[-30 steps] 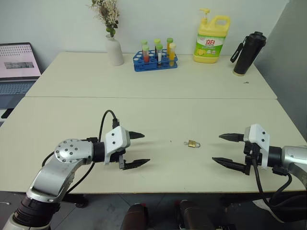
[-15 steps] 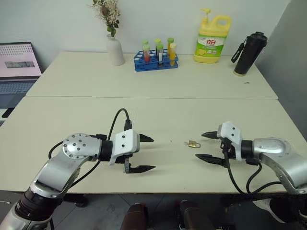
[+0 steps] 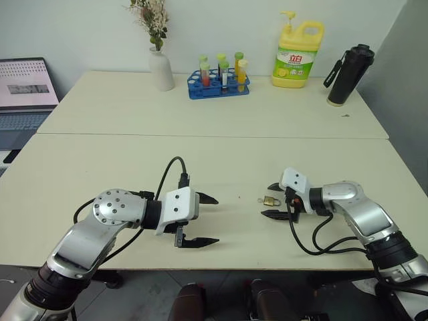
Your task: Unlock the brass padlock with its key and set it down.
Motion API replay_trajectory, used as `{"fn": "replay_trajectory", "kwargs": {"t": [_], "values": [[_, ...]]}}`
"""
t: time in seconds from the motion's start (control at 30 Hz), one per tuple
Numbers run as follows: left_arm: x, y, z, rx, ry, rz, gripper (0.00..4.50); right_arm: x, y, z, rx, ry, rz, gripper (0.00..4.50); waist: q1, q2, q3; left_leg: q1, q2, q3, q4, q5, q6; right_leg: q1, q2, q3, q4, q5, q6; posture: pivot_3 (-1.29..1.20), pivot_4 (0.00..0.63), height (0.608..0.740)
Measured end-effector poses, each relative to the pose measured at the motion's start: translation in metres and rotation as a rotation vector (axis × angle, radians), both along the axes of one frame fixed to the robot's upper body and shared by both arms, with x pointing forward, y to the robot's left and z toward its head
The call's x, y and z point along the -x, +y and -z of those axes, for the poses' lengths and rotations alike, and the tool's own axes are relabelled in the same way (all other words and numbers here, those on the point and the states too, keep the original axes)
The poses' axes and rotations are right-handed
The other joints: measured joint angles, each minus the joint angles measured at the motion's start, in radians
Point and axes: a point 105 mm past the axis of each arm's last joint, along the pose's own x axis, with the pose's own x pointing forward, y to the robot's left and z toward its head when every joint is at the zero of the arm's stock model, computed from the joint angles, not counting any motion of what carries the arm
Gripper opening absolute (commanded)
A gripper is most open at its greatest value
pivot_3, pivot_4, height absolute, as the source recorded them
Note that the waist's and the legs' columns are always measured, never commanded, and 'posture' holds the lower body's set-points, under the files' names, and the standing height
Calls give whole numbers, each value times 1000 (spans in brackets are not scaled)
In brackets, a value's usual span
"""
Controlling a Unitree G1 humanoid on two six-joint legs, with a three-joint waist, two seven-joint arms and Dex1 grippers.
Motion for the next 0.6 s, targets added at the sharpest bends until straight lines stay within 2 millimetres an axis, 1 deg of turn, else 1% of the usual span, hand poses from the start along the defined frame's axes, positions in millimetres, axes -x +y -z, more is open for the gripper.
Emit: {"fn": "replay_trajectory", "kwargs": {"t": [0.13, 0.17, 0.2, 0.27, 0.33, 0.43, 0.47, 0.5, 0.6], "values": [[1, -1, 1, -3, -5, 5, 4468, 0, -1, 0, 1, 0, -8, 4500, 0, 0, 0, 0, 0, 0, 0, 0, 0, 0, 0, 0, 0, 0, 0, 0, 150, 740], [1, -1, 1, -4, -12, 8, 4500, 0, -1, 1, 1, 2, -9, 4151, 0, 0, 0, 0, 0, 0, 0, 0, 0, 0, 0, 0, 0, 0, 0, 0, 150, 740], [1, -1, 0, -5, -17, 10, 4500, 0, -1, 1, 3, 2, -9, 3937, 0, 0, 0, 0, 0, 0, 0, 0, 0, 0, 0, 0, 0, 0, 0, 0, 150, 740], [1, -1, 0, -6, -19, 11, 4500, 0, -2, 1, 6, 3, -10, 3324, 0, 0, 0, 0, 0, 0, 0, 0, 0, 0, 0, 0, 0, 0, 0, 0, 150, 740], [1, -2, 0, -3, -18, 12, 4500, 0, -2, 1, 7, 9, -11, 2525, 0, 0, 0, 0, 0, 0, 0, 0, 0, 0, 0, 0, 0, 0, 0, 0, 150, 740], [1, -2, 0, 3, -20, 15, 4500, 0, -4, 1, 6, 15, -10, 1534, 0, 0, 0, 1, 0, 0, 0, 0, 0, 1, 0, 0, 0, 0, 0, 0, 150, 740], [1, -2, 0, 3, -20, 16, 4500, 0, -4, 1, 7, 15, -10, 1132, 0, 0, 0, 1, 0, 0, 0, 0, 0, 1, 0, 0, 0, 0, 0, 0, 150, 740], [1, -2, 1, 4, -21, 17, 4500, 0, -4, 1, 7, 11, -13, 915, 0, 0, 0, 1, 0, 0, 0, 0, 0, 1, 0, 0, 0, 0, 0, 0, 150, 740], [1, -2, 1, 24, -8, 12, 4500, 0, -5, 0, 24, -13, -26, 924, 1, 0, 0, 1, 0, 0, 0, 0, 0, 1, 0, 0, 0, 0, 0, 0, 150, 740]]}}
